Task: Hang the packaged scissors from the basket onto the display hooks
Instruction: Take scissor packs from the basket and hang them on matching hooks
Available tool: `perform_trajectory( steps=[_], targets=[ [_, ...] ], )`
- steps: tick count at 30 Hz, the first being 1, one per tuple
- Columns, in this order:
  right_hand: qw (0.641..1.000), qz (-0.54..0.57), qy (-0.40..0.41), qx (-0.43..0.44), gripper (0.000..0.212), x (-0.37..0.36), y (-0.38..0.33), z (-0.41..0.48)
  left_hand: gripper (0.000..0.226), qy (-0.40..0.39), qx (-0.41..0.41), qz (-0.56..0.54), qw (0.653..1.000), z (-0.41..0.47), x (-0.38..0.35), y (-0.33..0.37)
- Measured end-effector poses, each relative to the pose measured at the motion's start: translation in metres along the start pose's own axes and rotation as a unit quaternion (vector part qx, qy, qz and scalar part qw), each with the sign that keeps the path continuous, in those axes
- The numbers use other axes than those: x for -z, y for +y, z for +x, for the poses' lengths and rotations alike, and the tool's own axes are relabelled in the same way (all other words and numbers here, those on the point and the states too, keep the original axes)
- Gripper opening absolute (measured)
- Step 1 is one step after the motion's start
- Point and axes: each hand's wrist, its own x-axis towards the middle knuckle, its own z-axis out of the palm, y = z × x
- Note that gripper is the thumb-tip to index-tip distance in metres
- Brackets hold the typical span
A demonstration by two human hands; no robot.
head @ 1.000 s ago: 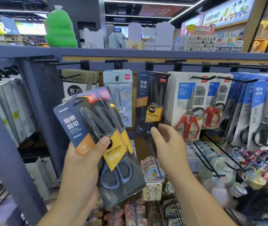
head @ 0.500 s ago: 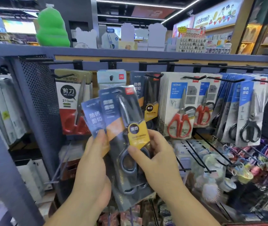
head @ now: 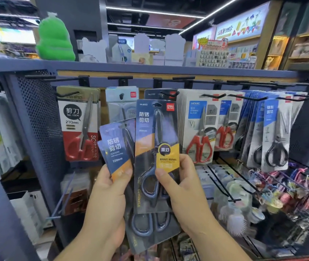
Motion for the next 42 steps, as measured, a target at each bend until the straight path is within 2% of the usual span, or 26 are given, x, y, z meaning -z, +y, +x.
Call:
perform_trajectory(
  steps=[3,13,18,22,36,39,42],
  targets=[
    [0.999,0.025,-0.021,-0.003,0.028,0.007,0.002,0.001,0.027,0.006,-0.015,0.007,1.0,0.0,-0.001,-0.001],
    [0.998,0.038,-0.02,0.036,0.009,0.011,0.001,0.006,0.026,-0.006,-0.049,0.028,0.998,-0.001,-0.006,-0.003],
    [0.996,0.062,-0.035,0.049,0.011,0.018,-0.003,0.008,0.03,0.034,-0.059,0.043,0.997,0.009,0.0,-0.006],
    [0.995,0.085,-0.004,0.05,0.022,0.03,-0.006,0.013,0.032,0.066,-0.08,0.04,0.994,0.015,0.009,-0.003],
    [0.996,0.058,0.058,0.037,0.022,0.038,0.007,0.022,0.03,0.094,-0.135,0.013,0.986,0.012,0.014,0.012],
    [0.999,0.018,0.04,0.02,0.008,0.036,0.006,0.032,0.029,0.097,-0.138,0.015,0.986,0.012,0.014,0.012],
    [0.996,-0.047,0.069,-0.017,0.007,0.03,0.01,0.054,0.029,0.102,-0.14,0.007,0.985,0.012,0.013,0.012]
  ],
)
